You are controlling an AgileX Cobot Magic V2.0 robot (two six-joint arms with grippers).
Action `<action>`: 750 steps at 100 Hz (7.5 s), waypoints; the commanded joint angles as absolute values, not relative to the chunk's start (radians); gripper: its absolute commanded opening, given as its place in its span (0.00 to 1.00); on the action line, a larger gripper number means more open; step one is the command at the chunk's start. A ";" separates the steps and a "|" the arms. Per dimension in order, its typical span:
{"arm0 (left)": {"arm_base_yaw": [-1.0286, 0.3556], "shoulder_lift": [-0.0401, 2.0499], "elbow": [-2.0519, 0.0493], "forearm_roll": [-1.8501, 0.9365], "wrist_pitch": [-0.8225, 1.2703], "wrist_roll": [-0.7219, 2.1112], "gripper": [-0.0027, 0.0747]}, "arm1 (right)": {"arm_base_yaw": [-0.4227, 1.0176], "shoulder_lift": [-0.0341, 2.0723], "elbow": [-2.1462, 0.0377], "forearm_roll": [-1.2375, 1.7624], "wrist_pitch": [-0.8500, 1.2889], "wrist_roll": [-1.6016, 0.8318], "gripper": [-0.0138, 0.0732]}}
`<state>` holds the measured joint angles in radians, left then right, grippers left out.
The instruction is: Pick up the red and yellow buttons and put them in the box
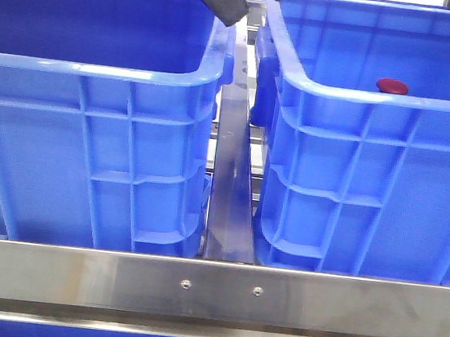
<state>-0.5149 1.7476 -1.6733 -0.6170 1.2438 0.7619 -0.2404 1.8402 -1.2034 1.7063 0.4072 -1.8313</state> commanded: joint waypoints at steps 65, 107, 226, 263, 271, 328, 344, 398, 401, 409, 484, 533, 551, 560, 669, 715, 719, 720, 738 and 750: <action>-0.521 1.700 -1.705 -0.672 1.256 0.762 0.85 | -0.242 1.846 -1.265 1.748 0.424 -1.844 0.78; -0.521 1.700 -1.705 -0.672 1.256 0.762 0.85 | -0.245 1.711 -1.165 1.748 0.437 -1.842 0.78; -0.521 1.700 -1.705 -0.669 1.256 0.762 0.85 | -0.245 0.766 -0.447 1.748 0.488 -1.842 0.08; -0.521 1.698 -1.705 -0.638 1.262 0.724 0.57 | -0.245 0.568 -0.344 1.752 0.574 -1.842 0.08; -0.521 1.694 -1.705 -0.599 1.256 0.673 0.33 | -0.245 0.568 -0.344 1.752 0.606 -1.842 0.08; -0.521 1.576 -1.681 -0.079 1.133 0.153 0.01 | -0.245 0.568 -0.344 1.752 0.637 -1.842 0.08; -0.521 1.530 -1.608 0.010 1.063 0.042 0.01 | -0.245 0.568 -0.344 1.752 0.637 -1.842 0.08; -0.521 1.275 -1.323 0.114 0.845 -0.039 0.01 | -0.245 0.568 -0.344 1.752 0.637 -1.842 0.08; -0.521 1.254 -1.304 0.114 0.832 -0.039 0.01 | -0.245 0.568 -0.344 1.752 0.637 -1.842 0.08; -0.521 1.197 -1.252 0.114 0.792 -0.039 0.01 | -0.245 0.568 -0.344 1.752 0.637 -1.842 0.08; -0.521 0.696 -0.865 0.116 0.848 -0.061 0.01 | -0.245 0.568 -0.344 1.752 0.637 -1.842 0.08; -0.521 0.597 -0.865 0.167 0.927 -0.063 0.01 | -0.245 0.568 -0.344 1.752 0.637 -1.842 0.08; -0.517 0.579 -0.822 0.198 0.767 -0.065 0.01 | -0.245 0.568 -0.344 1.752 0.637 -1.842 0.08; -0.500 0.565 -0.752 0.241 0.581 -0.066 0.01 | -0.245 0.568 -0.344 1.752 0.637 -1.842 0.08; -0.010 0.100 -0.052 0.000 0.000 -0.068 0.01 | -0.245 0.568 -0.344 1.752 0.637 -1.842 0.08; 0.061 -0.037 0.054 0.007 -0.027 -0.068 0.01 | -0.245 0.569 -0.344 1.752 0.638 -1.842 0.08; 0.061 -0.037 0.054 0.007 -0.027 -0.068 0.01 | -0.245 0.569 -0.344 1.752 0.638 -1.842 0.08; 0.061 -0.037 0.054 0.007 -0.027 -0.068 0.01 | -0.245 0.569 -0.344 1.752 0.638 -1.842 0.08; 0.061 -0.037 0.054 0.007 -0.029 -0.068 0.01 | -0.245 0.569 -0.344 1.752 0.638 -1.842 0.08; 0.061 -0.037 0.054 0.007 -0.029 -0.068 0.01 | -0.245 0.569 -0.344 1.752 0.638 -1.842 0.08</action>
